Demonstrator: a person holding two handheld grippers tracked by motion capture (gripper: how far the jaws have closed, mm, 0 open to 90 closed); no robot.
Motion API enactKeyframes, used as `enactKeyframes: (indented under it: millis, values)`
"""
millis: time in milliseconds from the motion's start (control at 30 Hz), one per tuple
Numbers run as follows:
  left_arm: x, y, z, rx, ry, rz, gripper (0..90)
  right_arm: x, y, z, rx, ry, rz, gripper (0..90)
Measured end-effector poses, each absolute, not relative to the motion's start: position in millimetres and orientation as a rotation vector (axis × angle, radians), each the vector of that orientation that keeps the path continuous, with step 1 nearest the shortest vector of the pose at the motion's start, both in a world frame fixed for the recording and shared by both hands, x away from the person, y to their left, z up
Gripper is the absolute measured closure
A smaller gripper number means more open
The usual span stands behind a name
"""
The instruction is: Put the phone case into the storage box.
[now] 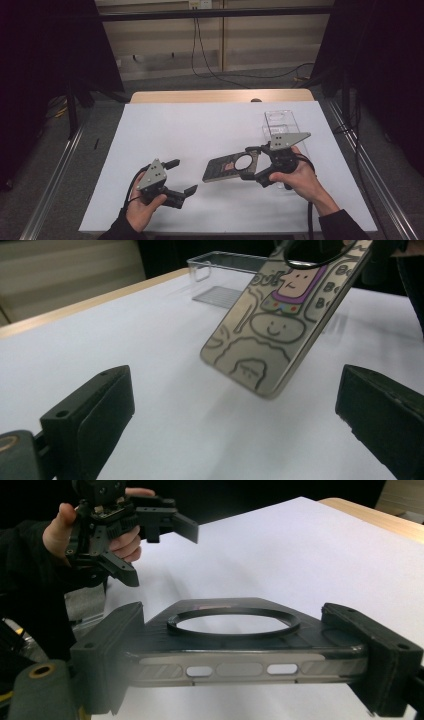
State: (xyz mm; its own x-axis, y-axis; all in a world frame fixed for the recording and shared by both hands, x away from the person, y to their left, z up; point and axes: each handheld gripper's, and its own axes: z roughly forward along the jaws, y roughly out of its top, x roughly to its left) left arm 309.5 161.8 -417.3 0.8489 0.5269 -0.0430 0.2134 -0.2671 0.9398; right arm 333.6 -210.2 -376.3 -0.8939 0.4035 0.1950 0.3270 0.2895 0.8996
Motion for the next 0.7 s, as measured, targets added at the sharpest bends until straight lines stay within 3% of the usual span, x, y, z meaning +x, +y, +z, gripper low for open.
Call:
enactKeyframes:
  millis: [300, 700]
  values:
    - [297, 188, -421, 1.758, 0.660, 0.441, 1.7, 333, -213, -373, 0.798, 2.413, 1.651, 12.0]
    - [296, 212, -430, 1.693, 0.742, 0.471, 1.9, 335, -228, -364, 0.900, 2.323, 1.649, 12.0]
